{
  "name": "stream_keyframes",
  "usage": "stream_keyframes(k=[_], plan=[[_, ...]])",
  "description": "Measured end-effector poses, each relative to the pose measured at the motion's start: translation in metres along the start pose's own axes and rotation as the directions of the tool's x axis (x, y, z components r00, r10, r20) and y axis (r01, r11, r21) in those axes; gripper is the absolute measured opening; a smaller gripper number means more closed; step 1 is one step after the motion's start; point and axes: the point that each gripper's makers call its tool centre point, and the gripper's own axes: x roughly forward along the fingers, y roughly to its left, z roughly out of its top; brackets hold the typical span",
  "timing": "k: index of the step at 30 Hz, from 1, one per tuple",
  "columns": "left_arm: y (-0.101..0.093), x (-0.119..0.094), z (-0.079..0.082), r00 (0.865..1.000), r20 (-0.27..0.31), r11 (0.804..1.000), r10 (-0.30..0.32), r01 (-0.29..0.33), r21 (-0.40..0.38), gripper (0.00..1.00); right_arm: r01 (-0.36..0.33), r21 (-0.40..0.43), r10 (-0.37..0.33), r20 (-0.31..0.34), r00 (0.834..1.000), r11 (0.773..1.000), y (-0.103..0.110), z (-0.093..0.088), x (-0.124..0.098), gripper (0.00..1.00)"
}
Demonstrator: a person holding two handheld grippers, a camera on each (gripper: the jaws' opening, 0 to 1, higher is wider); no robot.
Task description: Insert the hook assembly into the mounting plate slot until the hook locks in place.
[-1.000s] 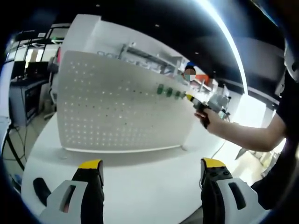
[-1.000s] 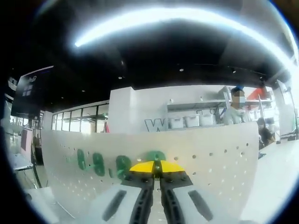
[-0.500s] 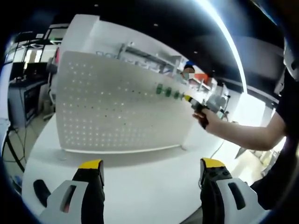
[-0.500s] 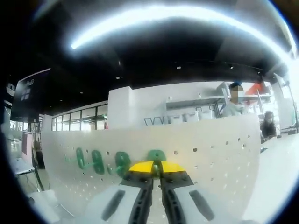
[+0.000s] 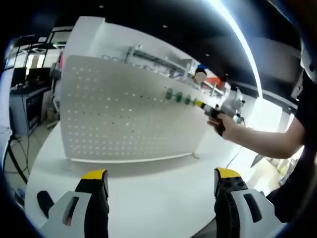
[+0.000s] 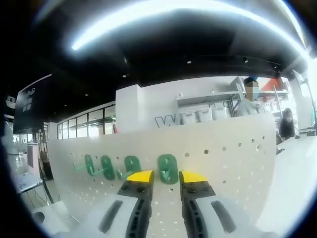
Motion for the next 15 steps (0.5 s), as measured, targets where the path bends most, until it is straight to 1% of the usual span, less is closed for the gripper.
stream_keyframes(k=[2, 5, 9, 13, 15], plan=[[0.0, 0.0, -0.001, 1.0, -0.004, 1.0, 0.004, -0.004, 0.008, 0.92, 0.001, 0.016, -0.001, -0.006, 1.0, 1.0, -0.001, -0.001, -0.004, 0.21], [0.001, -0.001, -0.001, 1.0, -0.004, 1.0, 0.006, -0.006, 0.005, 0.93, 0.013, 0.008, -0.013, -0.014, 1.0, 1.0, -0.005, -0.003, -0.01, 0.23], [0.001, -0.002, -0.001, 1.0, -0.002, 1.0, 0.008, -0.008, 0.005, 0.95, 0.037, 0.042, -0.036, -0.017, 0.999, 0.998, -0.014, -0.003, -0.02, 0.29], [0.001, -0.003, -0.002, 1.0, -0.004, 1.0, 0.01, -0.01, 0.007, 0.96, 0.042, 0.04, -0.041, -0.041, 0.998, 0.998, -0.015, -0.009, -0.034, 0.31], [0.001, -0.004, -0.002, 1.0, -0.004, 1.0, 0.011, -0.011, 0.009, 0.97, 0.045, 0.061, -0.042, -0.055, 0.998, 0.997, -0.014, -0.012, -0.045, 0.31]])
